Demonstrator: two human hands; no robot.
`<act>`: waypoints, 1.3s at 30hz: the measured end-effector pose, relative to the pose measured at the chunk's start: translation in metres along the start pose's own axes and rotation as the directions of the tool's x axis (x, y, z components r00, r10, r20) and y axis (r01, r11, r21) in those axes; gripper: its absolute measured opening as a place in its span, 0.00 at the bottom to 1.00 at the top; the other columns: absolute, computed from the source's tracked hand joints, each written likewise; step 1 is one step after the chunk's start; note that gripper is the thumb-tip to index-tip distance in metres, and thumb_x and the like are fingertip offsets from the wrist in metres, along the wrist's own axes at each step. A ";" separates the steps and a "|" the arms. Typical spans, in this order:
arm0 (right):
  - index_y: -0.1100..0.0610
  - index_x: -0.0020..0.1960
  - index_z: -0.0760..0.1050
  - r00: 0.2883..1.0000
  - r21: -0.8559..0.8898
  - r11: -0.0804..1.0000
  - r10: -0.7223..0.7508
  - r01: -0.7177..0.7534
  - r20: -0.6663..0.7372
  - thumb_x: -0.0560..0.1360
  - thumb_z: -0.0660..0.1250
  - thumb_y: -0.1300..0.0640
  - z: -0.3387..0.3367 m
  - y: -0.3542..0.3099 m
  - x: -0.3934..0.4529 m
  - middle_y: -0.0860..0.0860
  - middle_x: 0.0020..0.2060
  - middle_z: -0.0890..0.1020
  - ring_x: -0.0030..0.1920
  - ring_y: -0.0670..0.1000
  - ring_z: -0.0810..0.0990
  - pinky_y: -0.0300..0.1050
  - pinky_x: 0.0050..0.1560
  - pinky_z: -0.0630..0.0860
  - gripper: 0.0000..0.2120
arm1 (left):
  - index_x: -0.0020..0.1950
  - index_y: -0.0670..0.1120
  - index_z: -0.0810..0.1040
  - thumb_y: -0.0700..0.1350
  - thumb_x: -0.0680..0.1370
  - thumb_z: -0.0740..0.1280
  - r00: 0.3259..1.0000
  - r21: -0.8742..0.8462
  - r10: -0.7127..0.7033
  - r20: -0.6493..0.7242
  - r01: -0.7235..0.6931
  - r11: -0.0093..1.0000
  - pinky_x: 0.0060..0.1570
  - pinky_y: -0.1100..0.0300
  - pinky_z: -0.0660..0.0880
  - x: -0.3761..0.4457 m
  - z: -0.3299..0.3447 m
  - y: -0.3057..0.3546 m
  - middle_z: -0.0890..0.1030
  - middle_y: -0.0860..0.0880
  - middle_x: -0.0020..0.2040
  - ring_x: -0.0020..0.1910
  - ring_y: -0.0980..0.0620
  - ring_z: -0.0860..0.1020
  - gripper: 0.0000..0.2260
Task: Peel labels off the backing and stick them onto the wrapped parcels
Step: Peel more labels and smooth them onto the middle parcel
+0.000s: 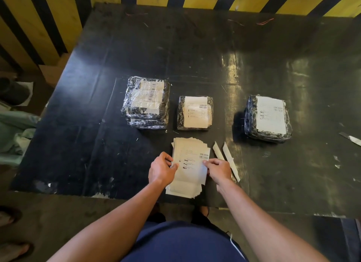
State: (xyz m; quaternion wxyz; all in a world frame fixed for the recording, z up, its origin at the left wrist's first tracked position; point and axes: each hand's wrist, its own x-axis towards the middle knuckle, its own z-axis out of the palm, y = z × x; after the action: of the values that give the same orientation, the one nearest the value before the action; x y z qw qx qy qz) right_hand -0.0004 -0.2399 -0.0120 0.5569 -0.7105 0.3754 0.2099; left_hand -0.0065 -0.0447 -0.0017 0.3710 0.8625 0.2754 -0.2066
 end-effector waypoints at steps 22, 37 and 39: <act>0.57 0.48 0.86 0.841 0.189 0.901 -0.433 0.391 0.326 0.79 0.73 0.55 -0.049 -0.082 -0.095 0.52 0.51 0.88 0.54 0.55 0.84 0.50 0.56 0.80 0.06 | 0.57 0.45 0.84 0.45 0.83 0.69 0.939 -0.648 0.282 0.197 -0.091 0.756 0.60 0.45 0.82 -0.047 -0.090 0.068 0.88 0.48 0.53 0.55 0.48 0.86 0.07; 0.61 0.45 0.82 0.745 0.351 0.837 -0.538 0.420 0.394 0.81 0.66 0.64 -0.075 -0.151 -0.110 0.61 0.41 0.86 0.37 0.52 0.79 0.40 0.38 0.71 0.08 | 0.50 0.46 0.82 0.44 0.85 0.64 0.937 -0.653 0.333 0.105 -0.188 0.734 0.58 0.47 0.74 -0.066 -0.122 0.088 0.87 0.47 0.50 0.55 0.44 0.81 0.09; 0.61 0.44 0.81 0.739 0.346 0.839 -0.538 0.421 0.406 0.81 0.67 0.65 -0.074 -0.152 -0.112 0.60 0.40 0.86 0.36 0.51 0.79 0.39 0.37 0.71 0.08 | 0.50 0.45 0.82 0.44 0.85 0.64 0.935 -0.651 0.339 0.102 -0.195 0.734 0.58 0.47 0.73 -0.066 -0.122 0.087 0.87 0.47 0.50 0.54 0.44 0.81 0.09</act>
State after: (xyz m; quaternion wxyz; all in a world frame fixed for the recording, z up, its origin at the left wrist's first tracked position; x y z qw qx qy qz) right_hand 0.0370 -0.2620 0.1860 0.7469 -0.6369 0.0473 0.1852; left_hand 0.0165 -0.0239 0.1592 0.6915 0.6909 0.1595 -0.1380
